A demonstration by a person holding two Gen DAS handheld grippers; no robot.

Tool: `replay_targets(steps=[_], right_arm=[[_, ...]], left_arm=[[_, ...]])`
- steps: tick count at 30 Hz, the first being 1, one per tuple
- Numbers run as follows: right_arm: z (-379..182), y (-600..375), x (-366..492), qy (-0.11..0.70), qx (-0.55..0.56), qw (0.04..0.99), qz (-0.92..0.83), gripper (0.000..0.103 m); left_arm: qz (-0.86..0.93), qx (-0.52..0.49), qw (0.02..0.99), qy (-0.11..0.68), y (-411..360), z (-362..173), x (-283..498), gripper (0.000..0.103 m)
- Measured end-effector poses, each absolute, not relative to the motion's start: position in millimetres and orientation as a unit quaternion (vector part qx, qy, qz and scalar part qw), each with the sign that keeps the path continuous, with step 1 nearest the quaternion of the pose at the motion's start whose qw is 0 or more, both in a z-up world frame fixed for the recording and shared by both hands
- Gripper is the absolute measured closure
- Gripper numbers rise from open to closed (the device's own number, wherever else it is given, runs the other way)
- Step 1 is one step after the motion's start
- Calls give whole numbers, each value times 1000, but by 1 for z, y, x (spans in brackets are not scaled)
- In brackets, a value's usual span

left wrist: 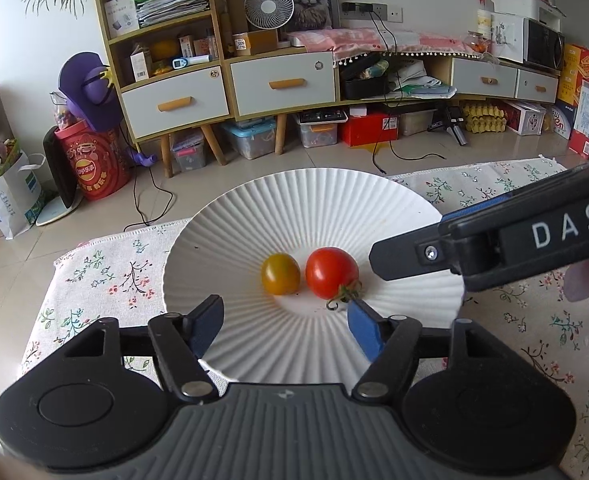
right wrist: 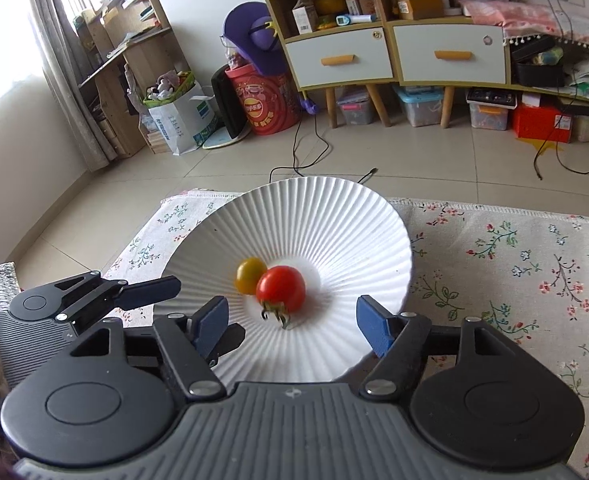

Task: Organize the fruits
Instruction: 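Withdraw both tools from the bowl back over the fruits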

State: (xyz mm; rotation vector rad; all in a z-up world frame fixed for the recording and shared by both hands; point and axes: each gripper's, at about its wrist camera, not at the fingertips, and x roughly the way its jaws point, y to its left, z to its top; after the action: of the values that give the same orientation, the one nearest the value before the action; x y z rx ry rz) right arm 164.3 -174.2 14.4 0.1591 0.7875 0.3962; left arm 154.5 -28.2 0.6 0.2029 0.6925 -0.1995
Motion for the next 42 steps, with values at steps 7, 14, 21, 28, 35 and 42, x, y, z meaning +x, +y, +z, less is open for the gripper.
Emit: replay_targets(steps=[7, 14, 21, 28, 35, 42], right_arm=[[31, -176, 146, 369, 71, 911, 171, 16], [40, -172, 127, 373, 44, 914, 156, 8], [46, -168, 105, 367, 22, 918, 151, 1], [43, -164, 87, 367, 10, 918, 147, 1], [27, -162, 72, 371, 3, 917, 147, 1], [3, -160, 52, 396, -19, 909, 130, 1]], left_arm=[[-99, 99, 930, 339, -27, 15, 134, 20], [-86, 99, 930, 344, -24, 23, 115, 7], [-74, 100, 924, 362, -19, 27, 98, 5], [-57, 100, 915, 387, -8, 23, 81, 5], [-57, 98, 908, 403, 3, 13, 66, 5], [-68, 115, 898, 420, 12, -4, 49, 5]])
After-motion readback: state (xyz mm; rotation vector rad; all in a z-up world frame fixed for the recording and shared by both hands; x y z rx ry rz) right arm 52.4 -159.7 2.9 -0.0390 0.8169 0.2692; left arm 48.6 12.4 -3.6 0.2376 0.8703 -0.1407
